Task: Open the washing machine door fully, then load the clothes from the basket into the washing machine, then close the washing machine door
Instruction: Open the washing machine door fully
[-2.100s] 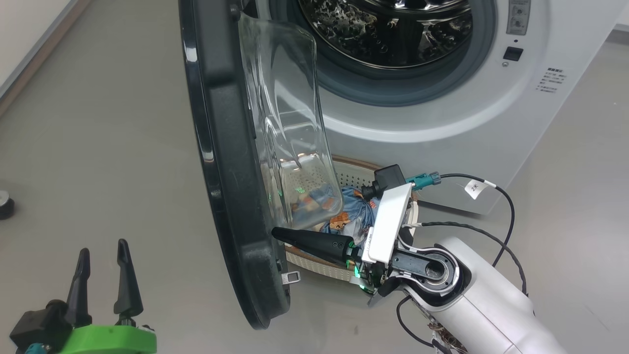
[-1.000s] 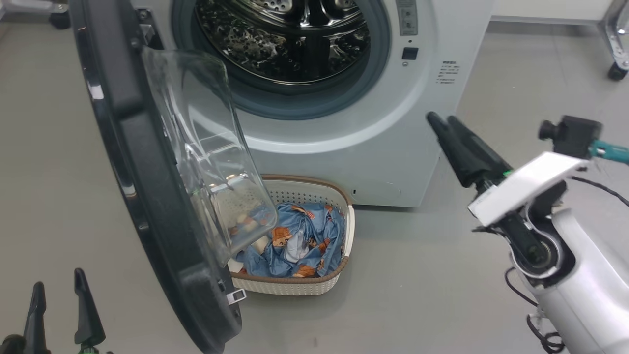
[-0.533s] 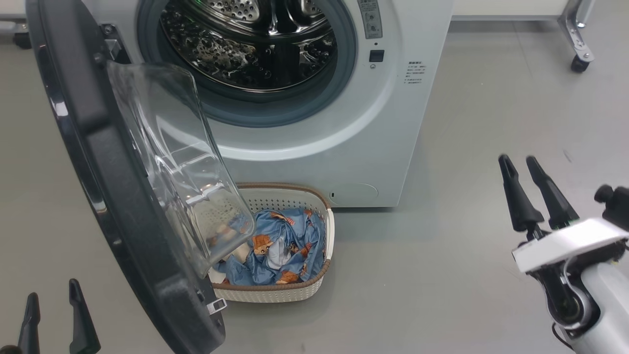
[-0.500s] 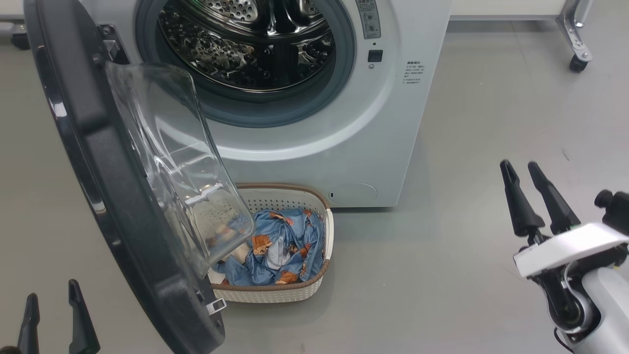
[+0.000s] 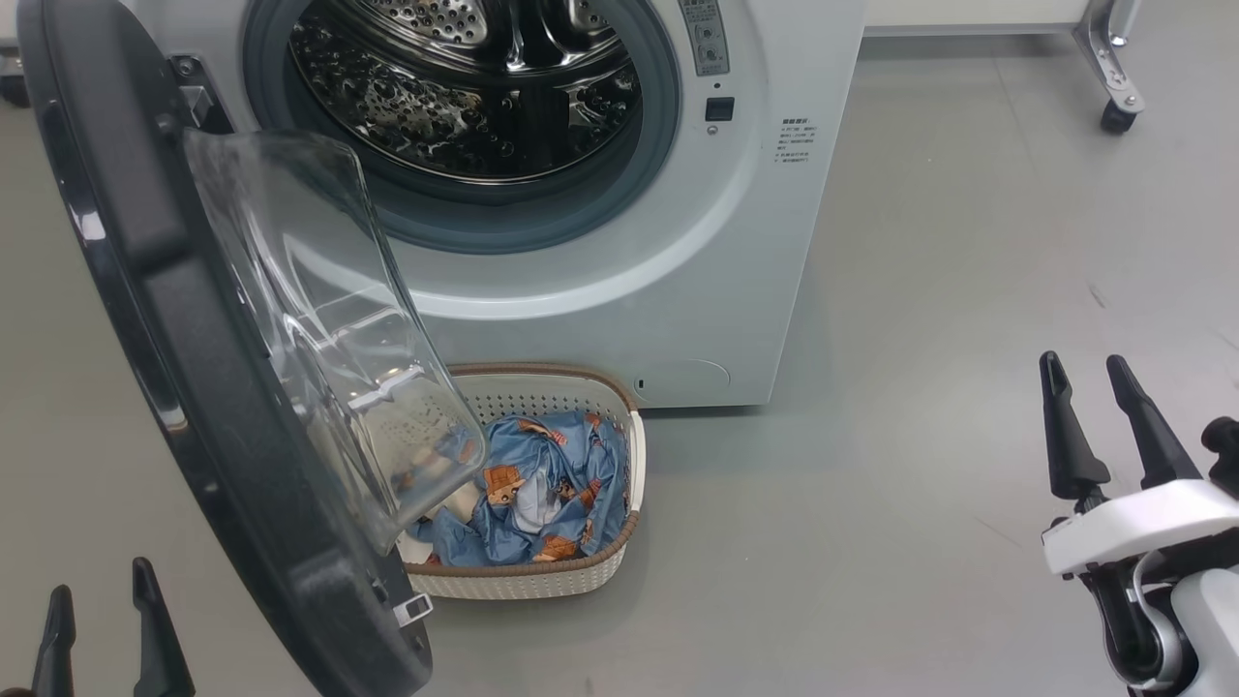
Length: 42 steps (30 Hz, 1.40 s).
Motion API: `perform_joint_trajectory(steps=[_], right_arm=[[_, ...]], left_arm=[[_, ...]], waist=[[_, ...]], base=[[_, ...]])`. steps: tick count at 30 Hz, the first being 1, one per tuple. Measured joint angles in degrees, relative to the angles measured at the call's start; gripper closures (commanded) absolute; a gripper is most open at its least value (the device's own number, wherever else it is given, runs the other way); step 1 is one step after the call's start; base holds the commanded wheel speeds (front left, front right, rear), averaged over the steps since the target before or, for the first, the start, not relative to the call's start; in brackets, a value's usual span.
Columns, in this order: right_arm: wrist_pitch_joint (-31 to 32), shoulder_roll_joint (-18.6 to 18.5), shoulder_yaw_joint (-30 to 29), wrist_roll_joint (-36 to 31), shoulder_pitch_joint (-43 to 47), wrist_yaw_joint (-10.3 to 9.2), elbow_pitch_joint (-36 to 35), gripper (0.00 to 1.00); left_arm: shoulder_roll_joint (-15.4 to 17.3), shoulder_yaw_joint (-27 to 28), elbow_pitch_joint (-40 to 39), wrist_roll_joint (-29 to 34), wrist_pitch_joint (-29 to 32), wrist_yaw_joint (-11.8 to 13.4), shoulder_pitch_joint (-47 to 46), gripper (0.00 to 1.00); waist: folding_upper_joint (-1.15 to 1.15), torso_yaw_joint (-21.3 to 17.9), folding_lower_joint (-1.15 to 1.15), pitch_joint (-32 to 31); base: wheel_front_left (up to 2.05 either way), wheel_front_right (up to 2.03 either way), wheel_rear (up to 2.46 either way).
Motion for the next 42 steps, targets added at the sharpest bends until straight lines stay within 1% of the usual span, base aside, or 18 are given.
perform_joint_trajectory(steps=[2, 4, 9, 11, 12, 14, 22, 24, 42], right_arm=[[0.0, 0.7, -1.2, -2.1, 1.0, -0.3, -0.3, 0.0], [0.0, 1.6, -2.4, -4.1, 1.9, -1.13, -0.7, 0.0], [0.0, 2.7, -4.4, -9.9, 4.0, -1.69, -1.5, 0.0], [0.0, 3.4, -5.2, -11.5, 5.0, -1.77, -1.8, 0.0], [0.0, 4.2, -6.0, -13.4, 5.9, -2.18, -2.0, 0.0], [0.0, 4.5, -6.3, -14.2, 6.2, -2.2, -2.1, 0.0], [0.0, 7.7, -9.4, -17.4, 9.2, -2.16, -2.2, 0.0], [0.0, 8.3, -9.9, -18.0, 9.8, -2.09, -2.1, 0.0], [0.0, 11.8, -14.1, -22.7, 11.4, 1.02, -1.3, 0.0]], left_arm=[[0.0, 0.1, 0.0, 0.0, 0.0, 0.0, 0.0, 0.0], [0.0, 0.1, 0.0, 0.0, 0.0, 0.0, 0.0, 0.0], [0.0, 0.3, 0.0, 0.0, 0.0, 0.0, 0.3, 0.0], [0.0, 0.4, 0.0, 0.0, 0.0, 0.0, 0.5, 0.0], [0.0, 0.4, 0.0, 0.0, 0.0, 0.0, 0.6, 0.0], [0.0, 0.4, 0.0, 0.0, 0.0, 0.0, 0.6, 0.0], [0.0, 0.7, -0.2, 0.0, 0.0, 0.0, 0.7, 0.0], [0.0, 0.8, -0.2, 0.0, 0.0, 0.0, 0.7, 0.0], [0.0, -0.5, -0.1, 0.4, 0.0, 0.0, 2.1, 0.0]], waist=[[0.0, -0.1, 0.0, 0.0], [0.0, -0.3, 0.0, 0.0], [0.0, -0.6, 0.0, 0.0], [0.0, -0.7, 0.0, 0.1], [0.0, -0.9, 0.0, 0.1], [0.0, -0.9, 0.0, 0.1], [0.0, -1.4, 0.0, 0.1], [0.0, -1.6, 0.0, 0.1], [0.0, -1.8, 0.0, -0.7]], base=[[0.0, 0.0, 0.0], [0.0, 0.0, 0.0], [0.0, 0.0, 0.0], [0.0, 0.0, 0.0], [0.0, 0.0, 0.0], [0.0, 0.0, 0.0], [0.0, 0.0, 0.0], [0.0, 0.0, 0.0], [0.0, 0.0, 0.0]])
